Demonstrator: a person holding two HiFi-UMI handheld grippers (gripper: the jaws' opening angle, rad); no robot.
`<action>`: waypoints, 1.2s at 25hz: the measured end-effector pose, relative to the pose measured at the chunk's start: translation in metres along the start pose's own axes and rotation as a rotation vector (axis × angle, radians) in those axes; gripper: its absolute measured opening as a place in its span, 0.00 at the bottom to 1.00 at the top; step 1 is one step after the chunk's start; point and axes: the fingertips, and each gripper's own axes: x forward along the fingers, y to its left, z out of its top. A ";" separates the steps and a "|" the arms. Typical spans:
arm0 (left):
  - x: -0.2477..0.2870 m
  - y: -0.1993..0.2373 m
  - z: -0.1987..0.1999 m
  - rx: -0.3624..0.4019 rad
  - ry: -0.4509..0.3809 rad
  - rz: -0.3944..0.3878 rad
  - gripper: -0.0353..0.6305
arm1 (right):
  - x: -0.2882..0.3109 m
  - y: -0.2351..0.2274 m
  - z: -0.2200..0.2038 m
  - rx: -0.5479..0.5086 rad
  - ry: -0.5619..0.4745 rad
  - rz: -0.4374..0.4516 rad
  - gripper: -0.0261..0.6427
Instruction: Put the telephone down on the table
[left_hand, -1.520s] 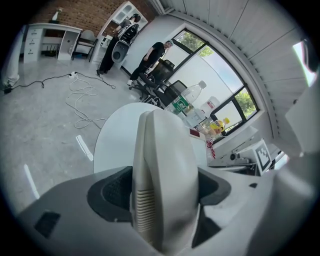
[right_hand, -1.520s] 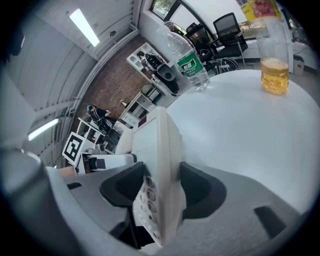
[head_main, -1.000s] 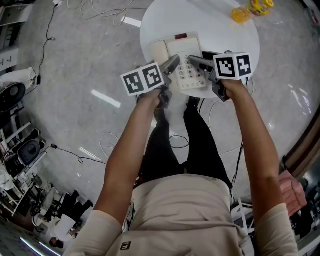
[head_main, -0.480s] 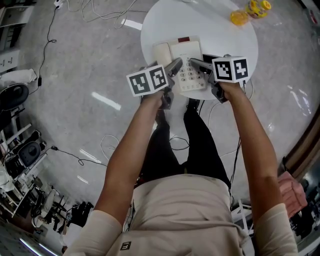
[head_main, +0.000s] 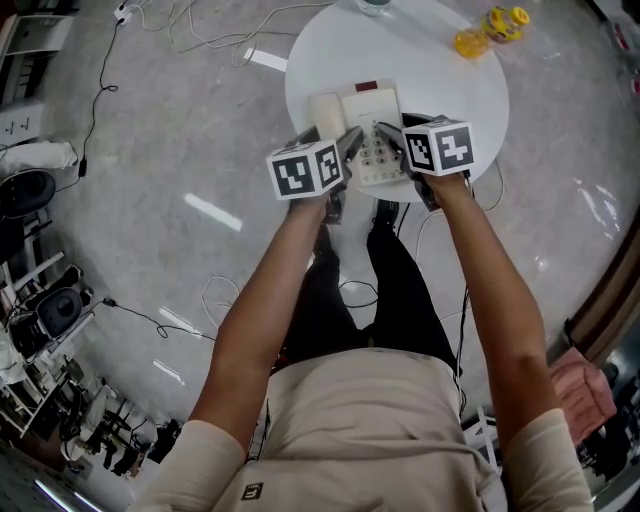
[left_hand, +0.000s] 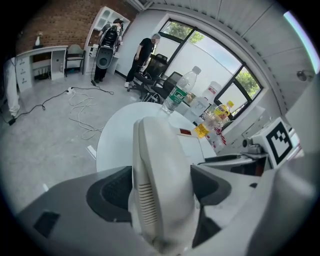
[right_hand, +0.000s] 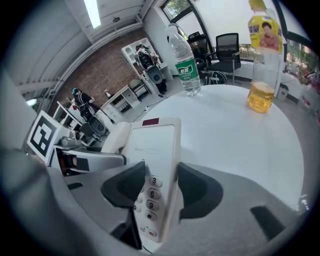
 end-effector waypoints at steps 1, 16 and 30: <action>-0.002 -0.001 0.001 0.005 -0.003 0.006 0.59 | -0.001 -0.001 0.000 -0.002 0.009 -0.020 0.34; -0.067 -0.013 0.044 0.060 -0.094 -0.016 0.59 | -0.043 0.014 0.024 -0.021 -0.055 -0.164 0.17; -0.207 -0.090 0.115 0.253 -0.351 -0.220 0.14 | -0.172 0.124 0.092 -0.187 -0.336 -0.020 0.03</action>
